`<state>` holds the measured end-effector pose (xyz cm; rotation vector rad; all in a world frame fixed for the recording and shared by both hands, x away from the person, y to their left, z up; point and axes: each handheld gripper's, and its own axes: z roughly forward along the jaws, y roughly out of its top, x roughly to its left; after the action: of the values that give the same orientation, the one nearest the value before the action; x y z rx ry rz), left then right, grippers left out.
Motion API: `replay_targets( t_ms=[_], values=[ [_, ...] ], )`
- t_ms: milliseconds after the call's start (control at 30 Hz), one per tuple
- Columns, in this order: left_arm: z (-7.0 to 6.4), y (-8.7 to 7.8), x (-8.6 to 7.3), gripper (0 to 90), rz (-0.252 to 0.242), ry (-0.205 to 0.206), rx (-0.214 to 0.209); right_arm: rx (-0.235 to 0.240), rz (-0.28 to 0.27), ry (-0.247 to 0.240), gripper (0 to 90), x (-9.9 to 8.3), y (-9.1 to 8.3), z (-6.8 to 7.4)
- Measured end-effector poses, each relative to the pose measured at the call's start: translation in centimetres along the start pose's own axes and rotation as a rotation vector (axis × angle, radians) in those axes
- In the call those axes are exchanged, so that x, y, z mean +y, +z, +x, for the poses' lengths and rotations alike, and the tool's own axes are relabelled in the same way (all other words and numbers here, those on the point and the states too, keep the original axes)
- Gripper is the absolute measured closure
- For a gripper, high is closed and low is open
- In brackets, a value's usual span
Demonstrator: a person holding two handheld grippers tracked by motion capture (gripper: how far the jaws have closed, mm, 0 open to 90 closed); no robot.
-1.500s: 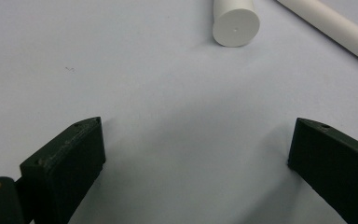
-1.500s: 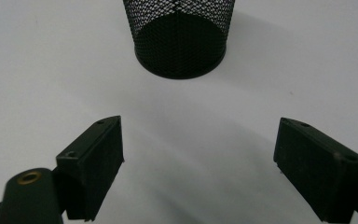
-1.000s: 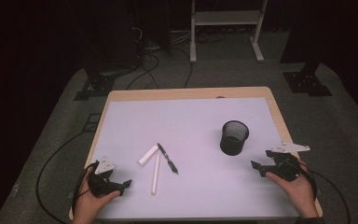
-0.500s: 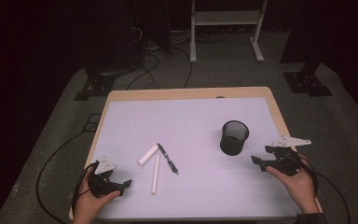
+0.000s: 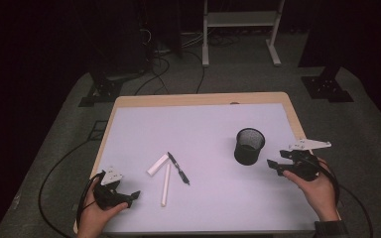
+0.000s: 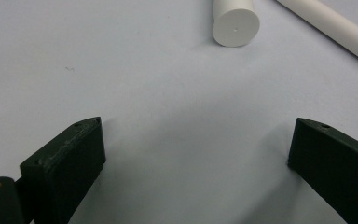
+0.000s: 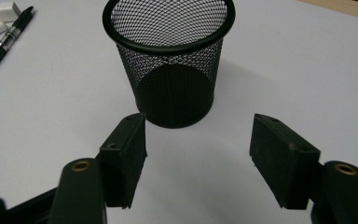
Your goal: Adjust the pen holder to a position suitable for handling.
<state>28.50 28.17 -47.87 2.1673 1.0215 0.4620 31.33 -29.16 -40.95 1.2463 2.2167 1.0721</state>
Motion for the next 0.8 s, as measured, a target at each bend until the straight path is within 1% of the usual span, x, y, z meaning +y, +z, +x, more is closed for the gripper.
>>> replay_targets(
  t_ms=[200,333,467,800],
  values=[
    [0.0,0.0,0.0,2.9,0.000,0.000,0.000,0.001,-0.002,0.001,38.0,0.6,0.1,0.0],
    [0.0,0.0,0.0,2.9,0.000,0.000,0.000,0.011,-0.005,-0.001,38.6,1.3,0.3,0.1],
    [0.0,0.0,0.0,2.9,0.000,0.000,0.000,0.006,-0.011,-0.008,40.0,1.9,0.5,0.0],
    [0.0,0.0,0.0,2.9,0.000,0.000,0.000,0.004,-0.029,0.000,40.8,3.1,0.6,-0.1]
  ],
)
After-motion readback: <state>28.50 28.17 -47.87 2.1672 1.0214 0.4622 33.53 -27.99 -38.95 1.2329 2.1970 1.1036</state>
